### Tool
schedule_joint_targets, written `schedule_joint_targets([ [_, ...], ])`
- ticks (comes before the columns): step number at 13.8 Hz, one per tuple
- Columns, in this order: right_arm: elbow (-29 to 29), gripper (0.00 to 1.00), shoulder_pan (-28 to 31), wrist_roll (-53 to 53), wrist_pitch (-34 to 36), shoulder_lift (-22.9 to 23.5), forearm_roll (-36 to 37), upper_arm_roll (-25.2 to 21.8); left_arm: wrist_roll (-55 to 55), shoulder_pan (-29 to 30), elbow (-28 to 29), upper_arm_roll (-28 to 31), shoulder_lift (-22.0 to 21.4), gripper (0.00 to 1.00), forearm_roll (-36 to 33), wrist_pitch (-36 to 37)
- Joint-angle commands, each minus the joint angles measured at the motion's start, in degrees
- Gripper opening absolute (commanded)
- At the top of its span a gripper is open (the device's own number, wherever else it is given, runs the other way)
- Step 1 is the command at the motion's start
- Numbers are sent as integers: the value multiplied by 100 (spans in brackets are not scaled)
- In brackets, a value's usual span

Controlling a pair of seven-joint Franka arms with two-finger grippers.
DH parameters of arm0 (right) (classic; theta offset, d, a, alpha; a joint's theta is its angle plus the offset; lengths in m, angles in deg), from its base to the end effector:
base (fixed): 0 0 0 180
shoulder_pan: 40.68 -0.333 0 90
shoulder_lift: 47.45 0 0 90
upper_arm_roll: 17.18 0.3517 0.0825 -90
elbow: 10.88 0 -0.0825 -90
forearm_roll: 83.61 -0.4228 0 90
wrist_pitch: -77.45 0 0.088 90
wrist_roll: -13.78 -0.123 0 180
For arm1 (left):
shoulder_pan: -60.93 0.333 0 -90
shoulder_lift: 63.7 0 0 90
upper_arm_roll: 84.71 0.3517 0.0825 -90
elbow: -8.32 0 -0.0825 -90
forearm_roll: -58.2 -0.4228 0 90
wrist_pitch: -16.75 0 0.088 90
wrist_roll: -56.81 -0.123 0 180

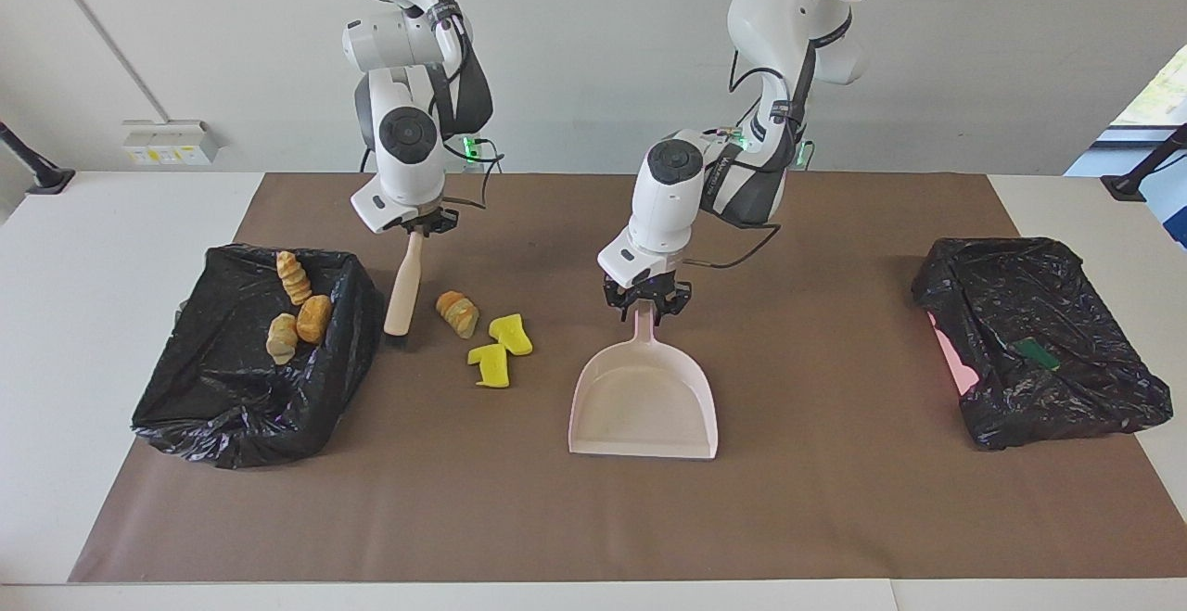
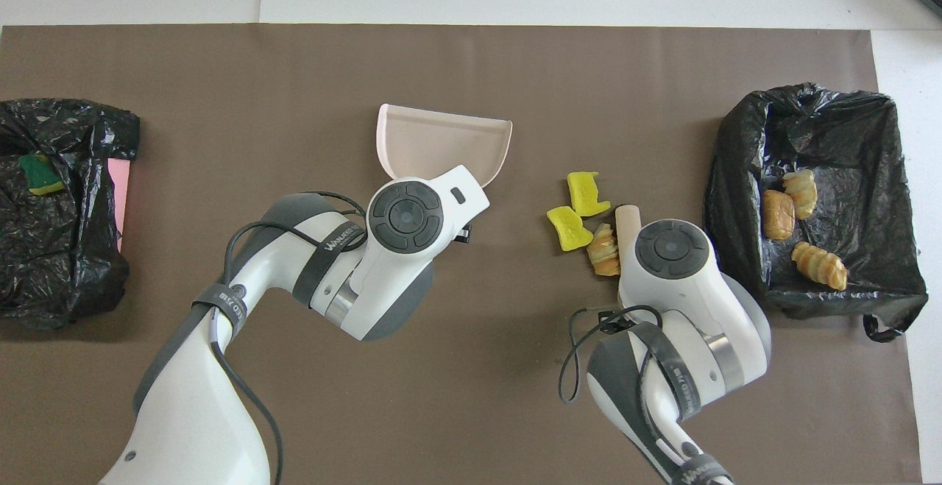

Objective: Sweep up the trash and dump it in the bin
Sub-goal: 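Sweep the sponge and bread pieces toward the dustpan with the right gripper's brush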

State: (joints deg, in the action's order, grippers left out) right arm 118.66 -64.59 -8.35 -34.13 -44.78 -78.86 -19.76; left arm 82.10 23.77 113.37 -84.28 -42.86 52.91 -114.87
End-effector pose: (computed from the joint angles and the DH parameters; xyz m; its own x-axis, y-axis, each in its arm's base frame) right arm 0.4744 0.1779 0.3117 0.9529 -0.0013 -0.3034 0.0598 -0.9796 0.1918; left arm 0.5571 -0.4123 0.3379 0.9593 -0.2551 0.1211 -0.2536 -0.9669 -0.0283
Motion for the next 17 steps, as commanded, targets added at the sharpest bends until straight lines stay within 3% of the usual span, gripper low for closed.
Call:
schedule_joint_targets([
  [1, -428, 0, -200, 51, 49, 216, -447, 29, 11, -11, 95, 62, -150, 14, -218, 5],
  [3, -979, 0, -333, -71, 529, 400, -703, 21, -339, 24, 104, 71, -246, 17, -209, 206],
  [5, -1482, 0, -211, -89, 1258, 357, -616, -32, -604, 41, 165, 62, -281, 68, -192, 313],
  [6, -1571, 0, -115, -46, 1531, 287, -476, -76, -631, 59, 165, 62, -282, 77, -191, 278],
  [7, -1650, 0, -9, -37, 1708, 191, -188, -59, -640, 59, 174, 62, -290, 78, -191, 278],
  [9, -1660, 0, 149, 86, 1859, 59, 253, -50, -648, 59, 209, 62, -299, 74, -191, 260],
  [10, -1642, 0, 193, 226, 1868, 49, 324, -50, -649, 59, 244, 53, -308, 62, -183, 260],
  [12, -1607, 0, 203, 297, 1833, 32, 325, -58, -631, 68, 271, 53, -308, 55, -139, 199],
  [15, -1572, 0, 211, 306, 1798, 14, 316, -58, -648, 94, 227, 71, -299, 6, -139, 181],
  [17, -1528, 0, 264, 350, 1745, 5, 316, -67, -823, 199, 139, 71, -273, 0, -139, 111],
])
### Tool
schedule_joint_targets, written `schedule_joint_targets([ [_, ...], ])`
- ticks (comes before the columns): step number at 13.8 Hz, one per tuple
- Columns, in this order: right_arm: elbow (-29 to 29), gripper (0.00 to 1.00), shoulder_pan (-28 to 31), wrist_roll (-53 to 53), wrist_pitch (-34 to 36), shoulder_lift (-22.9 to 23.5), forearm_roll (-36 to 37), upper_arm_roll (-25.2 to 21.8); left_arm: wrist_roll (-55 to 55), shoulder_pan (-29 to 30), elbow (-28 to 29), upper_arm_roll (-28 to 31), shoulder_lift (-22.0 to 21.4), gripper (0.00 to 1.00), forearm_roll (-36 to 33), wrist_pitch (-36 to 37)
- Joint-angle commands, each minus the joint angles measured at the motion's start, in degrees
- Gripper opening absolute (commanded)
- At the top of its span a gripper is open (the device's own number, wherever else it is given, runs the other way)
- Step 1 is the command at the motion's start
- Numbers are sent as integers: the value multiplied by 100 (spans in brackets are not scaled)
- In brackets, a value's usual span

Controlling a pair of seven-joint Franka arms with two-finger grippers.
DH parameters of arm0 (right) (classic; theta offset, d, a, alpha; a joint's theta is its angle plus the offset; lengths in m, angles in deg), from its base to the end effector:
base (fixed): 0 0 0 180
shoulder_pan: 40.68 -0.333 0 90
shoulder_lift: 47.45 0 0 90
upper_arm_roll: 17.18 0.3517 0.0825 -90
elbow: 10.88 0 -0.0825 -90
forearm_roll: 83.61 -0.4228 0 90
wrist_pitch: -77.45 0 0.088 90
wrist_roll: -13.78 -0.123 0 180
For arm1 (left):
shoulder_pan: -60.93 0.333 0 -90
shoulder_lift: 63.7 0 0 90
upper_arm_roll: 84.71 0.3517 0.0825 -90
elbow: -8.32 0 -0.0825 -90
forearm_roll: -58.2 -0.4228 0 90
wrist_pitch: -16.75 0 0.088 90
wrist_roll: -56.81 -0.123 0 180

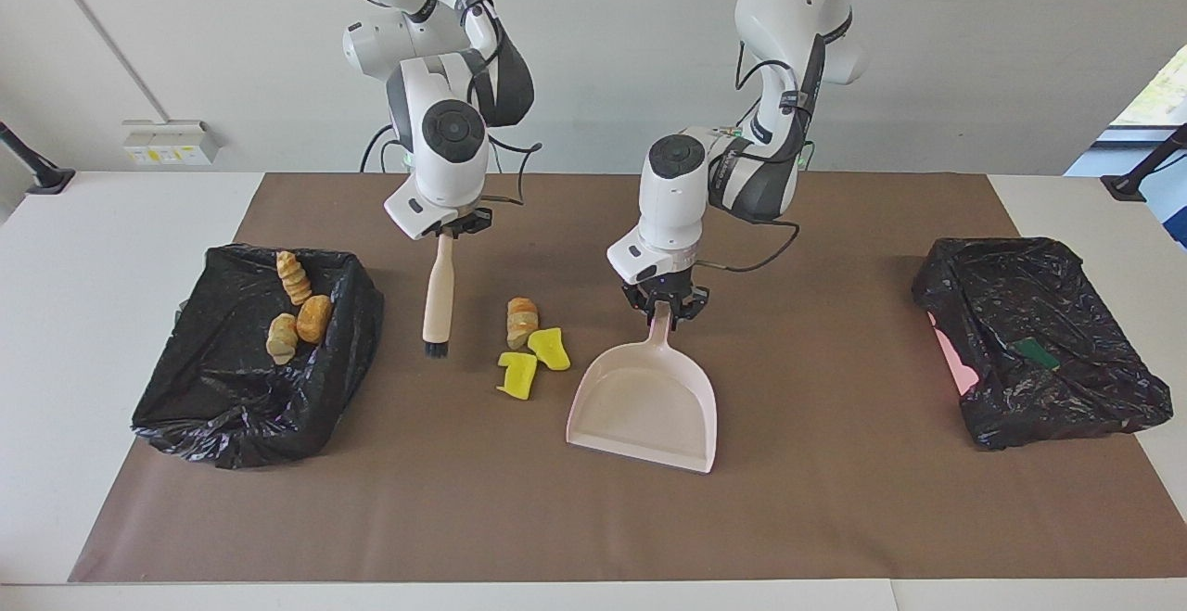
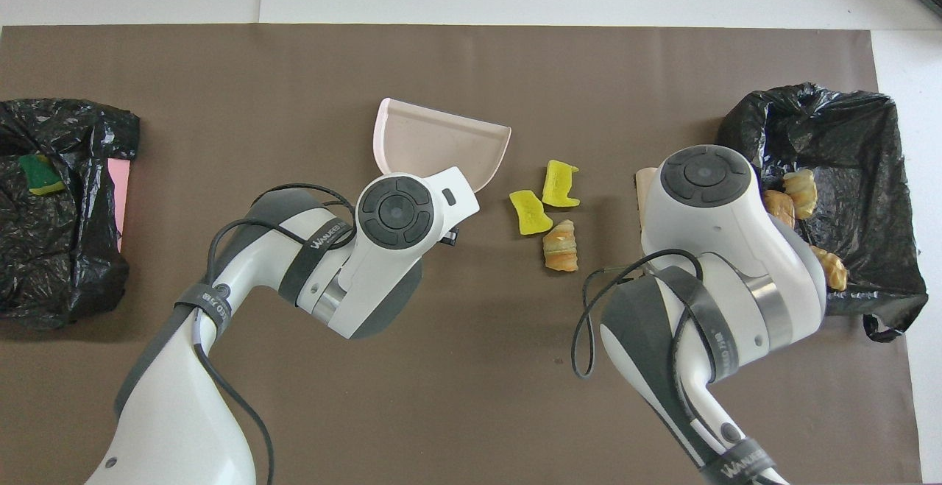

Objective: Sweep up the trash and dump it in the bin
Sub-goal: 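Sweep the sponge and bread pieces toward the dustpan with the right gripper's brush, then push the sponges and bread into the dustpan with the right gripper's brush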

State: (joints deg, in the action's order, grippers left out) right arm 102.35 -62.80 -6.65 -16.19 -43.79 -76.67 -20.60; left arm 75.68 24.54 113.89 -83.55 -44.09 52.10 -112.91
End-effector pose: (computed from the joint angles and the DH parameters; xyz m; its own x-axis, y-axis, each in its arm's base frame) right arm 0.5271 0.1639 0.4142 0.9427 -0.0404 -0.3313 0.0437 -0.9692 0.2424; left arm 0.5625 -0.3933 0.3449 0.9328 -0.3459 0.1010 -0.3408 -0.9379 -0.0644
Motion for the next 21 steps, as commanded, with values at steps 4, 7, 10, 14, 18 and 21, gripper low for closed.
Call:
schedule_joint_targets([
  [4, 269, 0, 147, 374, -75, -181, 88, 26, -1189, 333, 157, 16, -431, 0, -67, 203],
  [7, 567, 0, 147, 400, -444, -207, 35, 17, -3088, 606, 140, 16, -564, 0, -58, 635],
  [10, 902, 0, 60, 286, -794, -243, 18, 35, -4448, 842, 140, 16, -555, 0, -58, 731],
  [14, 1227, 0, -202, 242, -1130, -251, -263, 52, -6650, 1045, 184, 16, -564, 0, -58, 811],
  [18, 1596, 0, -450, -196, -1815, -225, -509, 61, -7528, 888, 377, 7, -651, 0, -76, 688],
  [21, 1606, 0, -712, -286, -2332, -50, -1035, 79, -7530, 764, 614, 16, -748, 0, -137, 469],
])
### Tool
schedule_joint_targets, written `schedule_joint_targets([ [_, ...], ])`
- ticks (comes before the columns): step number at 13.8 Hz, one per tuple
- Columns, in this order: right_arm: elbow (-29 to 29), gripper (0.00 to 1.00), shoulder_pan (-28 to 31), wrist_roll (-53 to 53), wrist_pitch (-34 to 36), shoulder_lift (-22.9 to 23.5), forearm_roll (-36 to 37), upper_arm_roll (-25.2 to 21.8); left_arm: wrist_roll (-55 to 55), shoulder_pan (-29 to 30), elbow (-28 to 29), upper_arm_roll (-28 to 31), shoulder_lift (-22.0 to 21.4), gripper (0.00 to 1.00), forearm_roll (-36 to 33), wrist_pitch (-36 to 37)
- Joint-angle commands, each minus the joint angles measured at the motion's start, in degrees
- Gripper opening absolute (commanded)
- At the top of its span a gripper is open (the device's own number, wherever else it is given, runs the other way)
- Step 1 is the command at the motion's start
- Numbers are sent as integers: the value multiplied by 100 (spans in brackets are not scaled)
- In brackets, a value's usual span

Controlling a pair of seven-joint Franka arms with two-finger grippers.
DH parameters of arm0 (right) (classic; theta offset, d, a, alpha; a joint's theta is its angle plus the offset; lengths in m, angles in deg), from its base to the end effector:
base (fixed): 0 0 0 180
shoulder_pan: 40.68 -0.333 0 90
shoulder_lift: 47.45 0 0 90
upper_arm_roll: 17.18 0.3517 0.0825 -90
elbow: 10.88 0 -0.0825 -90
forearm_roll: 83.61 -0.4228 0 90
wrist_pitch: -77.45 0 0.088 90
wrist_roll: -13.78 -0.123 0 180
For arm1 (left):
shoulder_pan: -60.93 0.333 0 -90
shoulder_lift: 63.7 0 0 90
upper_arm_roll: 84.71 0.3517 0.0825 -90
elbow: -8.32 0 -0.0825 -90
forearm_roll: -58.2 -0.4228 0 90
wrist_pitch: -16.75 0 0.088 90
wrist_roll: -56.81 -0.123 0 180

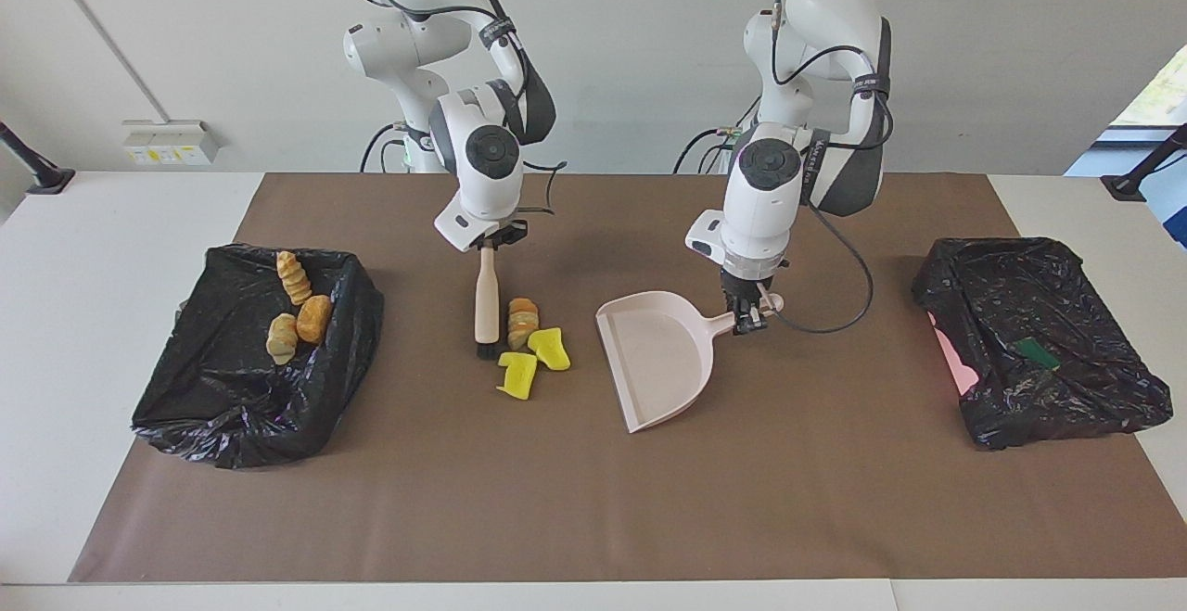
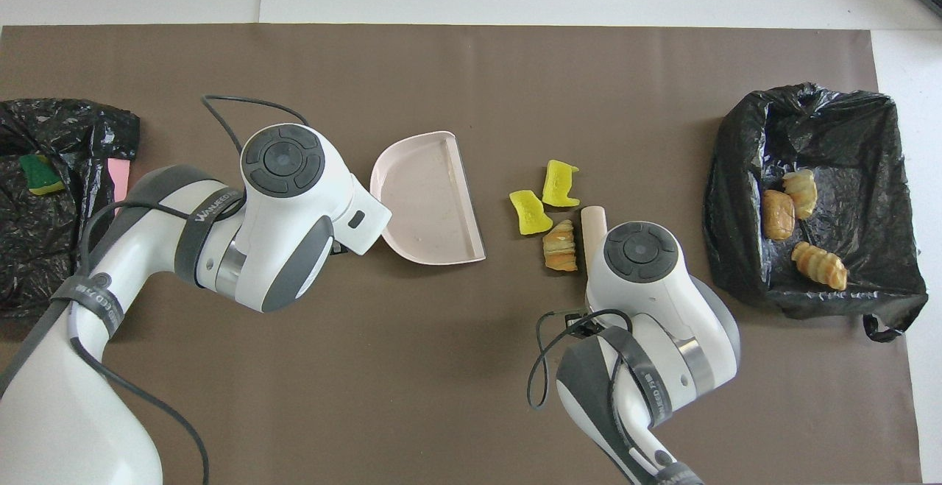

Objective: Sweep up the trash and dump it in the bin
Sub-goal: 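Push the sponges and bread into the dustpan with the right gripper's brush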

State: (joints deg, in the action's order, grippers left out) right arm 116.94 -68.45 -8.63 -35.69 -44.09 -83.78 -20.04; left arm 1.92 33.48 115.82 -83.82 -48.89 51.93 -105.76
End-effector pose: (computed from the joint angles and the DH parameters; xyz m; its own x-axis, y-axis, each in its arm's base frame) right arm 0.4725 0.2197 0.3188 0.9580 0.0225 -0.2860 0.0587 -0.9912 0.1187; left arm 0.5926 -0.2899 0.3733 0.0918 -0.9927 -0.0784 -0.9946 -0.0876 -0.0558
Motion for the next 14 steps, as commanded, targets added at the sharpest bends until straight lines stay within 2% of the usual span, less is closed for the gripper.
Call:
schedule_joint_targets([
  [1, 130, 0, -254, -79, -593, 85, -595, 22, -171, -191, 500, 43, -285, 0, -119, -378],
  [3, -19, 0, -387, 113, -701, 191, -1481, 31, -197, -374, 579, 34, -233, 0, -119, -501],
  [6, -72, 0, -527, 974, -841, 244, -2940, 40, -198, -517, 852, 51, -312, 0, -119, -801],
  [8, -212, 0, -650, 968, -921, 279, -3470, 40, -198, -508, 1176, 43, -470, 0, -128, -950],
  [10, -493, 0, -651, 644, -632, 192, -3551, 31, -198, -446, 1212, 43, -479, 0, -128, -950],
  [12, -897, 0, -520, 563, 253, 69, -3333, -100, -154, -324, 1230, 34, -479, 0, -119, -959],
  [14, -1029, 0, -117, 615, 983, -325, -2352, -136, -145, -315, 1239, 34, -479, 0, -119, -985],
])
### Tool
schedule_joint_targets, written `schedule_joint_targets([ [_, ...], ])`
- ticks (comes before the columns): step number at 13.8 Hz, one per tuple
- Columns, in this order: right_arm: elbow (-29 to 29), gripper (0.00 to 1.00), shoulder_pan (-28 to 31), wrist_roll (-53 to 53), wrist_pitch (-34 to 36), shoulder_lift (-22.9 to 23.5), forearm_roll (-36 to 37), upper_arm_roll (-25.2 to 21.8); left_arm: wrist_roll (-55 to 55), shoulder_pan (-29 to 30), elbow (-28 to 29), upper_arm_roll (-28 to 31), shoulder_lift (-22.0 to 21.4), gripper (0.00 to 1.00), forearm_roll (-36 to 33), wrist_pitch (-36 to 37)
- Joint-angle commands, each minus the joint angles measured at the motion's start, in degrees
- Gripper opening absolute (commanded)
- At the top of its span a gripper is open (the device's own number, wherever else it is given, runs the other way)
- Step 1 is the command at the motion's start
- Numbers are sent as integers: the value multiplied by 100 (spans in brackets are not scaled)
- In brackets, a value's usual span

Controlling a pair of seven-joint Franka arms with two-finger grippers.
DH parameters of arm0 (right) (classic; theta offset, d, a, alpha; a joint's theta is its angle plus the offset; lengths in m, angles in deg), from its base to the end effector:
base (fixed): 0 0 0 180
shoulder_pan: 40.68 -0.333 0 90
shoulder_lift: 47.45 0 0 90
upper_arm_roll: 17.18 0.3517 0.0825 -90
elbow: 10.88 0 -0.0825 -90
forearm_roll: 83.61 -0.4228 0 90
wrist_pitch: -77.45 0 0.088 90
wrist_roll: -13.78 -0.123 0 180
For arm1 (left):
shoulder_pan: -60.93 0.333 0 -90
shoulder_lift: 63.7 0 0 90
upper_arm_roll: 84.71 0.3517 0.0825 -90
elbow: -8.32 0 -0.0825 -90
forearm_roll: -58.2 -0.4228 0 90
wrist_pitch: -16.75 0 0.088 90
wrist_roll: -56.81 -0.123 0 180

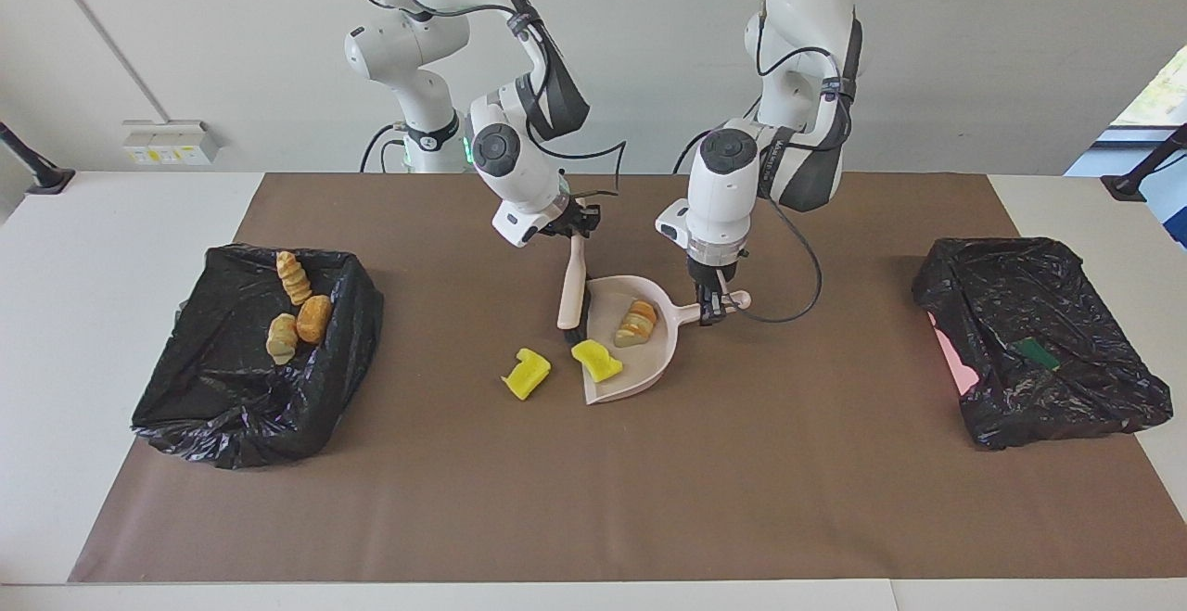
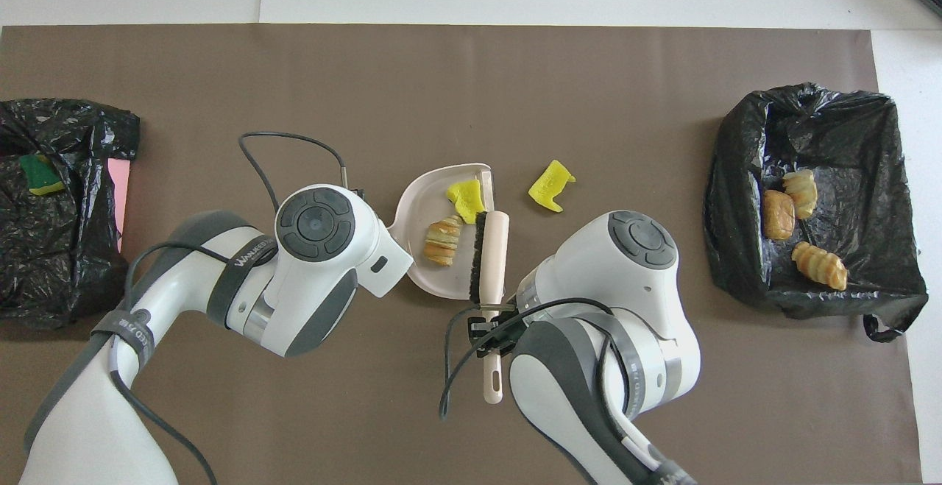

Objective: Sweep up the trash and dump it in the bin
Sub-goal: 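Push the sponges and bread into the dustpan with the right gripper's brush, then draw the brush back behind the remaining sponge with the right gripper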

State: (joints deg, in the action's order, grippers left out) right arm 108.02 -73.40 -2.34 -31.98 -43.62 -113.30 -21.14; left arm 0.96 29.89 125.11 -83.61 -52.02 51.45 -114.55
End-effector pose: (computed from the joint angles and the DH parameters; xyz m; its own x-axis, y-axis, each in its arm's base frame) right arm 0.4785 0.3120 0.3887 0.9276 0.0516 -0.3700 -0.0762 -0.9434 -0.3227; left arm 0.5465 -0.3104 0.3440 -0.0002 -0.9986 -0.0538 -0.9958 0.0051 -0.0915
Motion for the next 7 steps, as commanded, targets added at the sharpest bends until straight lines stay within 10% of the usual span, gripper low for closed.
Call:
schedule_joint_targets([
  [1, -234, 0, 589, 21, 947, -444, 1127, -25, -41, 45, 319, 22, -165, 0, -72, -106],
  [7, -857, 0, 1242, 1523, 1118, 211, 3518, -43, 689, 45, 389, 22, -209, 0, -72, -114],
])
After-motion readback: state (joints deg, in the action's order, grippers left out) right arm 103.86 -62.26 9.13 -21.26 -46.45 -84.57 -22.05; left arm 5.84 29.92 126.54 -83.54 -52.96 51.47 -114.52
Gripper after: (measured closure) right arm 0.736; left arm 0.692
